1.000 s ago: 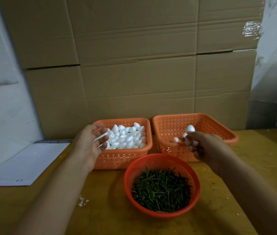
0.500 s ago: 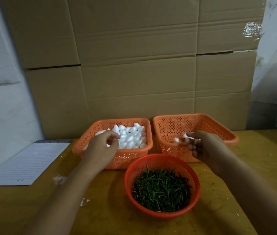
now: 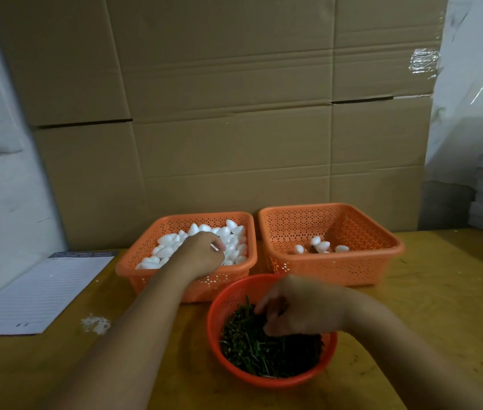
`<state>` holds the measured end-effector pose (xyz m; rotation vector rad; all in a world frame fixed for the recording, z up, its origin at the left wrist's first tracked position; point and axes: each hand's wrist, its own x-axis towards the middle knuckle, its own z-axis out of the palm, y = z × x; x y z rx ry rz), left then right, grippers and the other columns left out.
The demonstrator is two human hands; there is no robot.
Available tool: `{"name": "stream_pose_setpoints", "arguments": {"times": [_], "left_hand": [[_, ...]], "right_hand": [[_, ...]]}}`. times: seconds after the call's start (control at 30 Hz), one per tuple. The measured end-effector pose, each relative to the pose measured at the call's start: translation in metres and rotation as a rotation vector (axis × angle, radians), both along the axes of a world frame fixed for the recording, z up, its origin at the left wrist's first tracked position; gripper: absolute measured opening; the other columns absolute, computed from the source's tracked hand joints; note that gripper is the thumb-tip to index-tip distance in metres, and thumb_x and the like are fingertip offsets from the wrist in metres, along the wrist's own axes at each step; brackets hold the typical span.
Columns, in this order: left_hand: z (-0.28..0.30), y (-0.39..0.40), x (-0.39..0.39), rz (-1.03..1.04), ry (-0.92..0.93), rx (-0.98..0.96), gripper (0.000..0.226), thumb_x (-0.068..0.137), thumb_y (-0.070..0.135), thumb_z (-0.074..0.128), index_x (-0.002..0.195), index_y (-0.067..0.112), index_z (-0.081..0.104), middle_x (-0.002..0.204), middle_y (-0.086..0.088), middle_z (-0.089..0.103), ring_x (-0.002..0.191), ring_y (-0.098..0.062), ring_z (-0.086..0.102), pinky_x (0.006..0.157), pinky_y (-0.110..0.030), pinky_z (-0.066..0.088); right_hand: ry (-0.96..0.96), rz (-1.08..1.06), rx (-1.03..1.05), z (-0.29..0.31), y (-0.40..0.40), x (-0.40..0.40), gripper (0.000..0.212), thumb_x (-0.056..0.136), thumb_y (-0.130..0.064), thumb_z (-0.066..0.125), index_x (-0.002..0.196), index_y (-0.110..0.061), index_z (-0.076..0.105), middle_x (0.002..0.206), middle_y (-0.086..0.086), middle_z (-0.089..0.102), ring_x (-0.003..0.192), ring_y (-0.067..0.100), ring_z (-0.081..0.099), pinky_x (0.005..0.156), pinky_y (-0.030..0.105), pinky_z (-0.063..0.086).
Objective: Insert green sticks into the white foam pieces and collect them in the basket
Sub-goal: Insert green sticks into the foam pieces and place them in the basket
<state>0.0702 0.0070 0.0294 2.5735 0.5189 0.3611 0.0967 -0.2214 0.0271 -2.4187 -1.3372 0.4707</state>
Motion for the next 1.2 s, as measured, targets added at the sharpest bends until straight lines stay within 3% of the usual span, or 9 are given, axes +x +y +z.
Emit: {"name": "stream_pose_setpoints", "arguments": {"times": [0.1,0.3,0.47,0.57,0.7,0.77,0.9,1.07,1.2], "left_hand": [[0.005,-0.011,0.015,-0.081,0.129,0.107,0.028,0.102,0.032,0.045,0.115,0.041,0.068,0.152,0.006,0.043,0.150,-0.028,0.019,0.123,-0.050,0.001],[0.014,-0.015,0.027,-0.311,0.326,0.165,0.029,0.102,0.032,0.053,0.127,0.031,0.067,0.159,0.010,0.034,0.150,-0.023,0.019,0.122,-0.051,0.009],[0.016,-0.010,0.022,-0.234,0.384,0.267,0.032,0.097,0.051,0.053,0.128,0.050,0.060,0.162,0.015,0.023,0.150,-0.025,0.015,0.119,-0.061,0.001],[0.014,-0.007,0.022,-0.191,0.352,0.205,0.025,0.094,0.055,0.057,0.115,0.049,0.068,0.156,0.013,0.037,0.147,-0.027,0.025,0.120,-0.060,0.008],[0.010,0.001,0.017,-0.178,0.164,0.136,0.020,0.094,0.055,0.058,0.099,0.041,0.073,0.127,0.008,0.059,0.132,-0.023,0.045,0.118,-0.054,0.021],[0.008,0.003,0.011,-0.159,-0.045,-0.010,0.017,0.097,0.046,0.061,0.101,0.033,0.070,0.118,0.007,0.065,0.124,-0.018,0.054,0.113,-0.046,0.034],[0.009,-0.004,-0.013,-0.198,-0.440,-0.562,0.019,0.095,0.040,0.065,0.097,0.024,0.076,0.100,0.006,0.075,0.096,-0.010,0.070,0.077,-0.027,0.053],[0.008,-0.013,-0.042,-0.413,-0.494,-1.195,0.027,0.088,0.043,0.068,0.099,0.022,0.080,0.097,0.002,0.073,0.082,-0.009,0.070,0.067,-0.024,0.056],[-0.004,-0.021,-0.052,-0.452,-0.494,-1.419,0.021,0.087,0.040,0.070,0.089,0.022,0.081,0.094,0.000,0.072,0.076,-0.010,0.068,0.061,-0.025,0.056]], "right_hand": [[-0.027,0.021,-0.040,-0.001,0.002,-0.004,0.043,0.089,-0.039,0.068,0.130,-0.037,0.060,0.122,-0.011,0.063,0.107,0.011,0.059,0.087,0.027,0.050],[-0.038,0.018,-0.043,-0.004,0.003,-0.002,0.044,0.089,-0.041,0.068,0.131,-0.036,0.059,0.122,-0.011,0.063,0.106,0.010,0.057,0.087,0.027,0.048],[-0.029,0.017,-0.029,-0.006,0.004,-0.001,0.044,0.090,-0.040,0.067,0.133,-0.034,0.058,0.121,-0.008,0.063,0.106,0.012,0.059,0.087,0.028,0.049],[-0.036,0.015,-0.023,-0.007,0.004,0.000,0.044,0.089,-0.039,0.069,0.132,-0.035,0.059,0.120,-0.009,0.063,0.105,0.011,0.059,0.084,0.026,0.049],[-0.048,0.011,-0.038,-0.009,0.004,0.001,0.045,0.086,-0.039,0.071,0.130,-0.038,0.059,0.120,-0.010,0.061,0.105,0.011,0.058,0.083,0.026,0.050],[-0.046,0.007,-0.041,-0.010,0.005,0.001,0.045,0.086,-0.039,0.071,0.130,-0.038,0.059,0.120,-0.010,0.060,0.105,0.012,0.058,0.083,0.027,0.051],[-0.050,0.000,-0.033,-0.011,0.005,0.001,0.045,0.086,-0.039,0.071,0.129,-0.038,0.059,0.119,-0.010,0.061,0.104,0.011,0.059,0.083,0.026,0.051],[-0.053,0.000,-0.023,-0.013,0.005,0.002,0.043,0.087,-0.036,0.071,0.129,-0.037,0.060,0.120,-0.010,0.062,0.103,0.012,0.060,0.082,0.026,0.051],[-0.099,0.006,-0.003,-0.015,0.005,0.002,0.036,0.088,-0.030,0.070,0.123,-0.037,0.064,0.113,-0.013,0.060,0.097,0.007,0.058,0.071,0.018,0.046]]}}
